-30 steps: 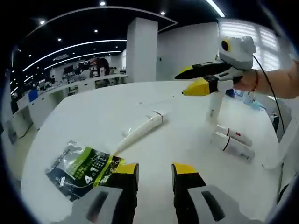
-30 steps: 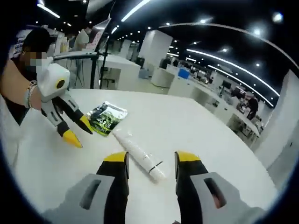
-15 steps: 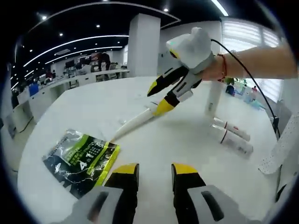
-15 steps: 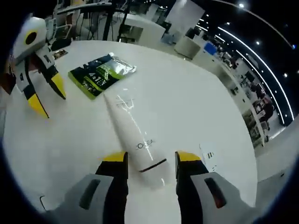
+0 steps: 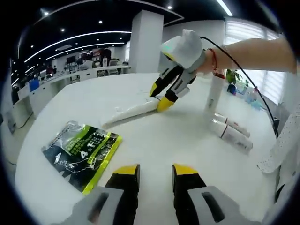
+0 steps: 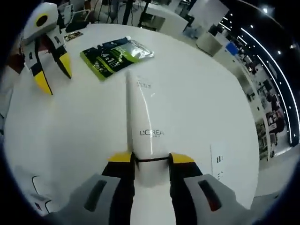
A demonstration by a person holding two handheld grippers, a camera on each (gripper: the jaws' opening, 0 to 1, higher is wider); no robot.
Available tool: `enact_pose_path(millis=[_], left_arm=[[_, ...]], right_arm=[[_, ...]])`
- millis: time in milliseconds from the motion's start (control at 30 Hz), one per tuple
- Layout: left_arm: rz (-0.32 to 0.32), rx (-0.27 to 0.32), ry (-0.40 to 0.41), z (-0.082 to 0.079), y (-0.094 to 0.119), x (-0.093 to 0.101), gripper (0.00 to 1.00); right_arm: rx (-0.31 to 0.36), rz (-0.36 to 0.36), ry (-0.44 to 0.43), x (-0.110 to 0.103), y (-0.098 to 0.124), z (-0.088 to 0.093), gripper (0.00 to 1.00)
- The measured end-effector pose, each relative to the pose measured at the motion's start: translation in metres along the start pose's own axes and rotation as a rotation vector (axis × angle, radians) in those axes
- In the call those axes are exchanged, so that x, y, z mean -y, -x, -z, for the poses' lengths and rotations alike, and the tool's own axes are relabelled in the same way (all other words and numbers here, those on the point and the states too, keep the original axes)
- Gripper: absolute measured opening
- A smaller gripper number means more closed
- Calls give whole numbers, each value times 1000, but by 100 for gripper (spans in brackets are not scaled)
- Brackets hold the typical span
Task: Arrange the skincare products in the storage area until every visible bottle or jar stands upright without overlapping.
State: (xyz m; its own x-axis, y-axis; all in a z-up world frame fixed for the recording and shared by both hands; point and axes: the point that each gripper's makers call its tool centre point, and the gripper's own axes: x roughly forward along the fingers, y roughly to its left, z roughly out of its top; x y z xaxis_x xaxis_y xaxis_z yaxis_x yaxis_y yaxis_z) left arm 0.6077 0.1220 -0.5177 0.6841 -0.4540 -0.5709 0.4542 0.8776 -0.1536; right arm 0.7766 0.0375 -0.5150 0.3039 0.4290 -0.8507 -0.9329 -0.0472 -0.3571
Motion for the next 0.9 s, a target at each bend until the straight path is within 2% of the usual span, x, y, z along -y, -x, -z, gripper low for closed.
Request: enact_pose_path(millis=[100, 167, 333, 467, 500, 600, 633, 767, 867, 900], left_arm=[[-3, 0, 9, 0, 0, -1, 27], [-4, 1, 18, 0, 1, -2, 27], [-7, 4, 48, 1, 1, -2, 27], [-13, 5, 74, 5, 1, -3, 27], [-17, 22, 81, 3, 2, -3, 27], [-18, 39, 118, 2, 2, -3, 27], [-18, 43, 129, 2, 1, -3, 27], [-19, 57, 160, 1, 1, -3, 27], [-1, 67, 185, 0, 0, 0, 27], [27, 82, 222, -3, -1, 4, 29]], right_arm=[[-11, -28, 21, -7, 2, -1, 26], [-26, -67, 30, -20, 4, 1, 26], [-44, -102, 63, -41, 12, 5, 26], [-33, -82, 74, -54, 18, 7, 26], [-13, -78, 78, -55, 19, 3, 26], [-18, -88, 96, -70, 26, 7, 26], [5, -88, 112, -71, 25, 3, 26], [-2, -90, 131, -84, 36, 7, 26], [16, -89, 142, -93, 41, 7, 26], [28, -89, 148, -95, 42, 7, 26]])
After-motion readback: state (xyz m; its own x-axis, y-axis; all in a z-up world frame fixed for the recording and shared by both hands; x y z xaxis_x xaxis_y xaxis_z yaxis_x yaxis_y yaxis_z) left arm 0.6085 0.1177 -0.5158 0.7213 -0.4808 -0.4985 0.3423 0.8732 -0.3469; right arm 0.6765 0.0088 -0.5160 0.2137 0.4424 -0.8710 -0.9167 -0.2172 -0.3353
